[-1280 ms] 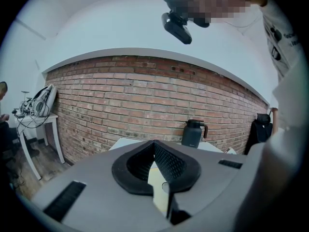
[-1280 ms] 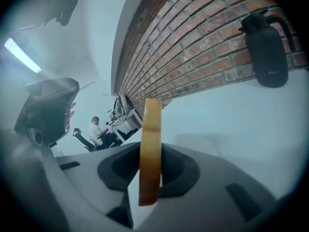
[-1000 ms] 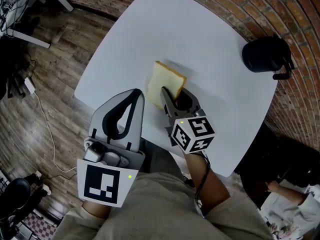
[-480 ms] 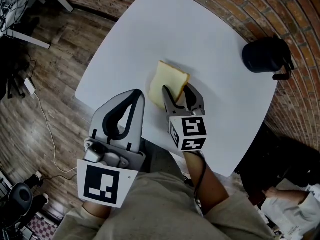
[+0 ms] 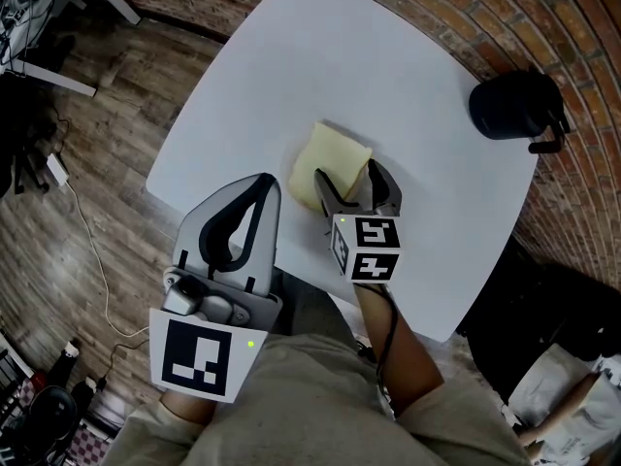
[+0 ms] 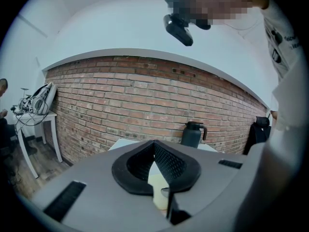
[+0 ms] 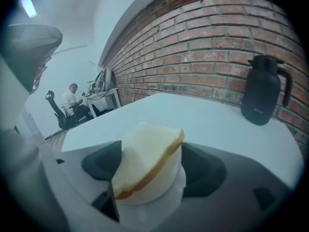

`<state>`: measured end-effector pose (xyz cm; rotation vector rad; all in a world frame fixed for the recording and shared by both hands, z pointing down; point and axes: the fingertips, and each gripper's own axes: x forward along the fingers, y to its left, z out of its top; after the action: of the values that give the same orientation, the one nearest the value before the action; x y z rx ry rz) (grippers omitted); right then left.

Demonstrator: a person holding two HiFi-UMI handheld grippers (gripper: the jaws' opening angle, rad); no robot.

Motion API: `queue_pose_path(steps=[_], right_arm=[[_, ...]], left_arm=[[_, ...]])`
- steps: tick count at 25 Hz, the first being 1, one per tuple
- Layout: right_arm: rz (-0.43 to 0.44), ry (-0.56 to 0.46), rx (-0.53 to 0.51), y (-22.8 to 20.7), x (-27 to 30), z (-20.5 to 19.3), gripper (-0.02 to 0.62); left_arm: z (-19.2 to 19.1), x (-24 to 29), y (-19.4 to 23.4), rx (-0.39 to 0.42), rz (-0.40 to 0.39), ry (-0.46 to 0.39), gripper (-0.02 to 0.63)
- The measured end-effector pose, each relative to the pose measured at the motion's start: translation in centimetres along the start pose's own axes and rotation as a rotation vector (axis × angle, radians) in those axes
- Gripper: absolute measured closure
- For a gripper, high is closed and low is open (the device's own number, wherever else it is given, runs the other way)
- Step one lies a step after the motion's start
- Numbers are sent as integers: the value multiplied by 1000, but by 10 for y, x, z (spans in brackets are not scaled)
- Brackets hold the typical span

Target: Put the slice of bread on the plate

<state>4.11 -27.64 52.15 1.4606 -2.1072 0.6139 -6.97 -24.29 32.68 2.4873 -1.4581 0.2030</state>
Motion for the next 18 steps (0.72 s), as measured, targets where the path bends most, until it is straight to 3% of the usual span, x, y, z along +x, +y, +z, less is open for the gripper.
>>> queue_pose_path(steps=[7,18], right_arm=[[-37,10,-8,-3,-2,-3,222],[-20,-99,52,-7,-19,20,231]], left_arm=[[1,-1,0,-1,-4,1,595],[3,0,-12,3,-22,-5,597]])
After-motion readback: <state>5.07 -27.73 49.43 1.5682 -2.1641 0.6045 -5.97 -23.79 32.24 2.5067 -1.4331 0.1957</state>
